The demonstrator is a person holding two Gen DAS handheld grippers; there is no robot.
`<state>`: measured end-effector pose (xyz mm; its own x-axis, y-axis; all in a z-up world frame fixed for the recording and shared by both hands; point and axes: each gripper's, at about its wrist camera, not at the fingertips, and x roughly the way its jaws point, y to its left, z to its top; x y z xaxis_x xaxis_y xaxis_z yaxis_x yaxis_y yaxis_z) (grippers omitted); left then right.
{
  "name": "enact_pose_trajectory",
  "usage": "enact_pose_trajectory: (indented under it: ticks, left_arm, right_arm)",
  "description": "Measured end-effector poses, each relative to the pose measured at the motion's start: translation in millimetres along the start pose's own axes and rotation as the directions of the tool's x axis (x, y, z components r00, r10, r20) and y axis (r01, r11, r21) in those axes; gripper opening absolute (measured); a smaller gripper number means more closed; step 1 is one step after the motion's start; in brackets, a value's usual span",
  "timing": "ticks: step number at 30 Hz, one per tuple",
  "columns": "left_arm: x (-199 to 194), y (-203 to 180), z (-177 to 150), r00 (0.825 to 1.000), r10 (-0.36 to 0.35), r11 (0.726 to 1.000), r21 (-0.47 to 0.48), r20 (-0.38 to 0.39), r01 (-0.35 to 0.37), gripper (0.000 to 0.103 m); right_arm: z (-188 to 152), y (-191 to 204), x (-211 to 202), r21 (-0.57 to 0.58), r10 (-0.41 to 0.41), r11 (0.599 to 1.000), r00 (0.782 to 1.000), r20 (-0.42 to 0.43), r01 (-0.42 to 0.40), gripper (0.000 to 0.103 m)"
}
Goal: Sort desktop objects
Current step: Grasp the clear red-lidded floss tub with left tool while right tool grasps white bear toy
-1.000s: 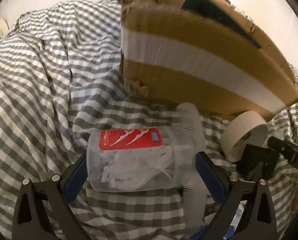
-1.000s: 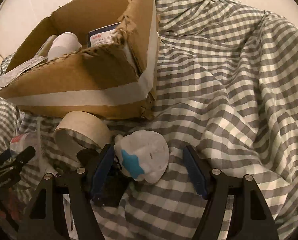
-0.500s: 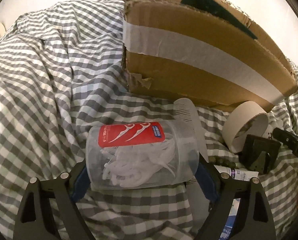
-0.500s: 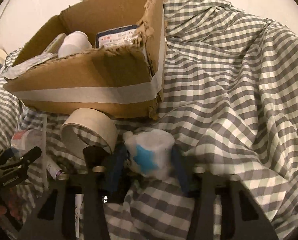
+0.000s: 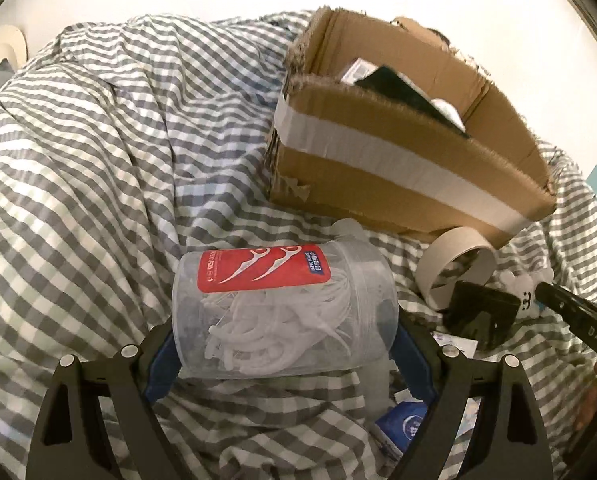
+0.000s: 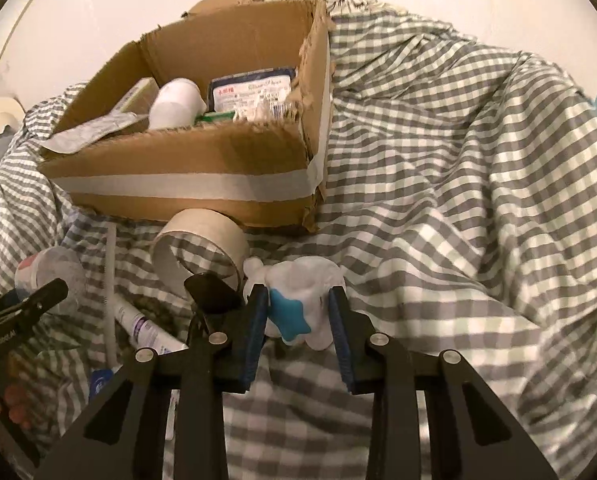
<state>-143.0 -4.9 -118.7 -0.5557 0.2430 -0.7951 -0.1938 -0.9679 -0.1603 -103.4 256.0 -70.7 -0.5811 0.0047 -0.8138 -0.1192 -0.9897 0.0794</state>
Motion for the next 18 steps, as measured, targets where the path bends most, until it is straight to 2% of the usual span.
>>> enact_pose_trajectory:
  ticks: [9,18]
  left_arm:
    - [-21.0,0.8,2.1,0.999,-0.034,0.999,-0.007,0.033,0.034,0.091]
    - [-55.1,-10.0,12.4,0.991,-0.08,0.997,0.032,0.107,0.077,0.091]
  right_arm:
    - [-9.3,-3.2,-36.5,0.002,-0.028,1.0,0.999,0.03,0.027,0.028]
    - [-10.1,1.0,-71.3,0.031,0.004,0.999,0.998,0.061,-0.006,0.025]
